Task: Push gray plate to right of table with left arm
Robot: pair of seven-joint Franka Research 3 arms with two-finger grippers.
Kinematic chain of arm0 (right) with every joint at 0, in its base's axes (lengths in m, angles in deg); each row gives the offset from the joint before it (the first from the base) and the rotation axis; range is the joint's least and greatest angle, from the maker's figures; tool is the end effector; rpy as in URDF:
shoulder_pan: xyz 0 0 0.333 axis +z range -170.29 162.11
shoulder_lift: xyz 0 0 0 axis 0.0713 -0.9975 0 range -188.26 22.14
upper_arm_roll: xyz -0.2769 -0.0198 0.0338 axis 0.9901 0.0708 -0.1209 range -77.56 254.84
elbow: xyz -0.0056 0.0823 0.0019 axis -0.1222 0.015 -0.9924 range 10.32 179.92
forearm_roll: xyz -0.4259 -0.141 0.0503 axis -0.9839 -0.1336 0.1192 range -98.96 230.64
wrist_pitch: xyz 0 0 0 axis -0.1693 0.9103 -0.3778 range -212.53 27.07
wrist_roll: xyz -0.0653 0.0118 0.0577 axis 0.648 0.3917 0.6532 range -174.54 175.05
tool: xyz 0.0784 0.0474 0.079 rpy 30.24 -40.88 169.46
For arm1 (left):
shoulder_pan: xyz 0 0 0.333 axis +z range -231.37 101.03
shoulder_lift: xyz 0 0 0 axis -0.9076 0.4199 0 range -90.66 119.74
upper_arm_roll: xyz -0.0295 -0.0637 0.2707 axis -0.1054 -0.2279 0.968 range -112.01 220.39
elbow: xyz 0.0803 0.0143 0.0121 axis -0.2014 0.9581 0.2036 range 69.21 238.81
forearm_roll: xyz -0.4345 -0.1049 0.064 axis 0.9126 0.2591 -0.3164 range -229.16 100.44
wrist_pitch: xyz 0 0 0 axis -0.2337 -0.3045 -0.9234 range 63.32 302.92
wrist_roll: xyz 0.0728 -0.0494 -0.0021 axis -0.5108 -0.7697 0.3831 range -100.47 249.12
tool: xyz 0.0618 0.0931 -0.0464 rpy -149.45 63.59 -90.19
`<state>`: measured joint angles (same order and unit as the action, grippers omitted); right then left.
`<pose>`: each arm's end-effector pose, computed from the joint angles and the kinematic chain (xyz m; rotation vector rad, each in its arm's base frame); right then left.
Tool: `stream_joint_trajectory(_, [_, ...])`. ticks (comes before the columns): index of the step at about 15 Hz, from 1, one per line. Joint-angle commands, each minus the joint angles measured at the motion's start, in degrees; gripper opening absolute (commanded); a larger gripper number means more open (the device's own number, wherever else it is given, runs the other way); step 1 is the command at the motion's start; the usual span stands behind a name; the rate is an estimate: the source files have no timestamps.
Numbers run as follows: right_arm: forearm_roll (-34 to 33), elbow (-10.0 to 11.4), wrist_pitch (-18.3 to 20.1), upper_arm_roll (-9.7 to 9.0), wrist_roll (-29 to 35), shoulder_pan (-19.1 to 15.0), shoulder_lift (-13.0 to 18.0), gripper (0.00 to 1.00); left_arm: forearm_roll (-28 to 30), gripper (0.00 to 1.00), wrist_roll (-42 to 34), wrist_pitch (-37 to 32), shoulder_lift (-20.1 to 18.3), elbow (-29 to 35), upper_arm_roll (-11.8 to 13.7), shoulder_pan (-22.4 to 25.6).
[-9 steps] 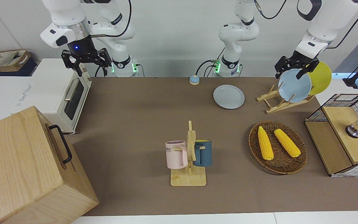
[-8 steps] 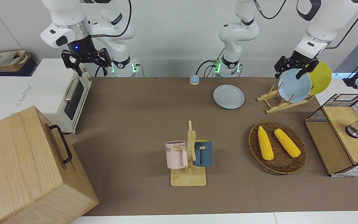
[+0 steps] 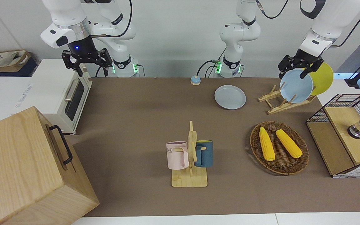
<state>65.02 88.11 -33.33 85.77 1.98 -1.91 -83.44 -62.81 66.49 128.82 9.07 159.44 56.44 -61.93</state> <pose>0.6063 0.0517 0.6140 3.1271 0.0890 0.0209 0.5853 0.0539 0.5684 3.1088 -0.0631 -0.0148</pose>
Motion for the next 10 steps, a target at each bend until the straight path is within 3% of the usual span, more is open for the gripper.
stream_joint_trajectory(1, [1.26,-0.29,0.69,0.06,-0.06,-0.16,0.20,0.983,0.12,1.00,0.62,0.36,0.11,-0.68,0.83,-1.74])
stream_joint_trajectory(3, [1.26,-0.29,0.69,0.06,-0.06,-0.16,0.20,0.983,-0.06,1.00,0.71,0.36,0.11,-0.68,0.92,-2.53])
stream_joint_trajectory(5, [1.26,-0.29,0.69,0.06,-0.06,-0.16,0.20,0.983,-0.23,1.00,0.62,0.36,0.02,-0.68,2.76,-4.28])
stream_joint_trajectory(10, [1.26,-0.29,0.78,0.06,-0.06,-0.16,0.20,0.983,0.03,1.00,1.06,-0.43,-0.59,-0.25,2.85,-4.12])
